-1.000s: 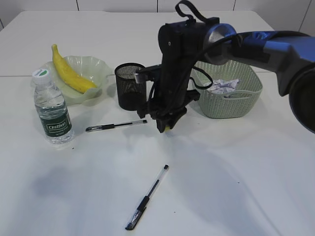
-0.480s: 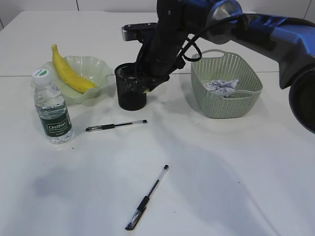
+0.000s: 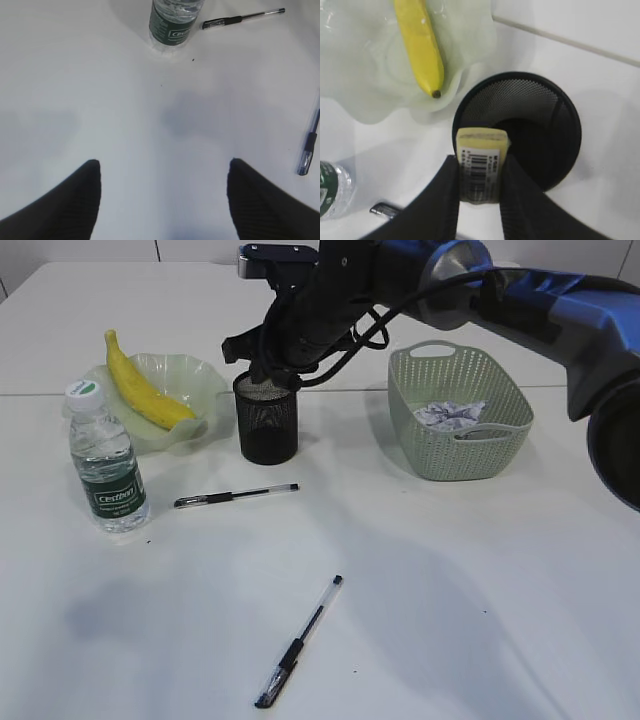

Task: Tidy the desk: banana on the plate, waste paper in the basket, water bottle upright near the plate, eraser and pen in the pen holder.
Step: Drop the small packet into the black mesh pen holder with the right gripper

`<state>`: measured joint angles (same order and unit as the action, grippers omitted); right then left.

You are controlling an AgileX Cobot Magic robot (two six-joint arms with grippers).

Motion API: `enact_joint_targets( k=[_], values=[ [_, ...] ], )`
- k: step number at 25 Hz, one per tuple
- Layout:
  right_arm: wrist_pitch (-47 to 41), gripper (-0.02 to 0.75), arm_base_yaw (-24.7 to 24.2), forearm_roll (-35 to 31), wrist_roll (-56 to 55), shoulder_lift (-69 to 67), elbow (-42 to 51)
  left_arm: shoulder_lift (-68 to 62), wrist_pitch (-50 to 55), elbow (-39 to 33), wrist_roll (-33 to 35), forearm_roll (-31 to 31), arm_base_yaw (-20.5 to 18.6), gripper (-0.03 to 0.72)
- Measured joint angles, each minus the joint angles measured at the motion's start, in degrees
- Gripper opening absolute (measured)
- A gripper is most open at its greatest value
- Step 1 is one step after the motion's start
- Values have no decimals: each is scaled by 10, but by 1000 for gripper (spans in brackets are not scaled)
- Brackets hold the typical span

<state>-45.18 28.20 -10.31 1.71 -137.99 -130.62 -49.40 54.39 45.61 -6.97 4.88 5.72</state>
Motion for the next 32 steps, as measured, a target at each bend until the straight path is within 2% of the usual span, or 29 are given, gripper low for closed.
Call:
enact_joint_targets(
  k=[19, 29, 32],
  values=[
    [70, 166, 0, 10, 0, -34, 0, 0, 0, 0, 0, 0, 0, 561],
    [74, 166, 0, 19, 0, -36, 0, 0, 0, 0, 0, 0, 0, 561],
    [74, 188, 0, 19, 0, -36, 0, 0, 0, 0, 0, 0, 0, 561]
  ],
)
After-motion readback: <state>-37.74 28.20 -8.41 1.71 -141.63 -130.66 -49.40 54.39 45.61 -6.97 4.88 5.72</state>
